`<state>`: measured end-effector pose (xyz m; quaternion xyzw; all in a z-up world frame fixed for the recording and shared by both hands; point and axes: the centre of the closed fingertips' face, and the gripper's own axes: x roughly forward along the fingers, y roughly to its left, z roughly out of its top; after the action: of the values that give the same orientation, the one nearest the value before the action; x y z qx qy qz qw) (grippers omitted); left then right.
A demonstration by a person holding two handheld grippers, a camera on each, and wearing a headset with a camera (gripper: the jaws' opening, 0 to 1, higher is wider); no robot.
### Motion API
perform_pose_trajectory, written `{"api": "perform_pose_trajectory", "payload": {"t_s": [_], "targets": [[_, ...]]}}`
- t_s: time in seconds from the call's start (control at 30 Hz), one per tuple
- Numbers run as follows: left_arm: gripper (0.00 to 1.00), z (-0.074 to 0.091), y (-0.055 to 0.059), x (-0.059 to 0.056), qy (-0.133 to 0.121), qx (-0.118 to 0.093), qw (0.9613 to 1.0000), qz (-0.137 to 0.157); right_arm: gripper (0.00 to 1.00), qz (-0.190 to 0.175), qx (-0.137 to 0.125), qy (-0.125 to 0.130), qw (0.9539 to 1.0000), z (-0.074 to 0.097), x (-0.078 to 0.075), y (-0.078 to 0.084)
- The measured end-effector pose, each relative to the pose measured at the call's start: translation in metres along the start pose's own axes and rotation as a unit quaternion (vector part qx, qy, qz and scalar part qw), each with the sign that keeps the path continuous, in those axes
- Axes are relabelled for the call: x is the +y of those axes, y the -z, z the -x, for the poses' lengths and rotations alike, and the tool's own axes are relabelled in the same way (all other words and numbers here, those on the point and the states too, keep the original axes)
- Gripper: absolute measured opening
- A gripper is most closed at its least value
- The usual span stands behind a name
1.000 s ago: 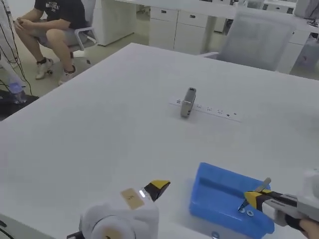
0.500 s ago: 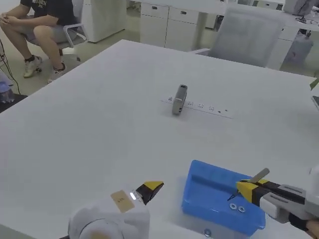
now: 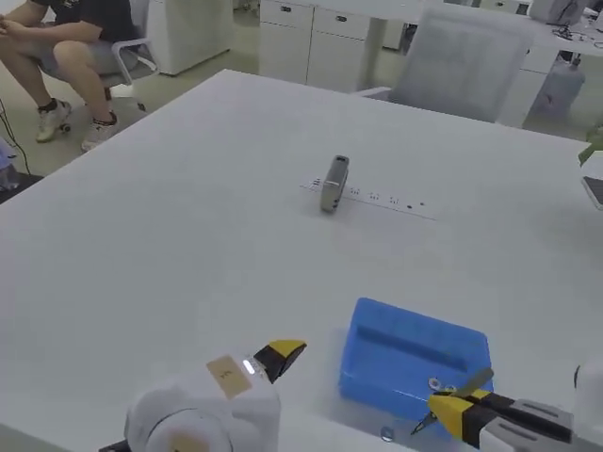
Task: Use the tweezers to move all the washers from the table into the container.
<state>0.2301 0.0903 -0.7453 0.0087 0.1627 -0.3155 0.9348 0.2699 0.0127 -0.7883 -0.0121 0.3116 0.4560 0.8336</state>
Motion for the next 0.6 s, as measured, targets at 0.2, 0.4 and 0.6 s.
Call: {"api": "perform_pose_trajectory", "payload": {"t_s": [0.2,0.4,0.6], "targets": [[0.82,-0.001,0.002,-0.001,0.002,0.005,1.0,-0.002,0.04,-0.008,0.023,0.002,0.9997,-0.002,0.001,0.022],[0.82,-0.001,0.004,-0.002,0.005,0.01,0.9999,-0.005,0.04,-0.01,0.027,0.003,0.9996,-0.003,0.006,0.029],[0.81,-0.002,0.005,-0.003,0.008,0.013,0.9998,-0.008,0.04,0.014,0.025,0.002,0.9996,-0.006,0.008,0.029]]}}
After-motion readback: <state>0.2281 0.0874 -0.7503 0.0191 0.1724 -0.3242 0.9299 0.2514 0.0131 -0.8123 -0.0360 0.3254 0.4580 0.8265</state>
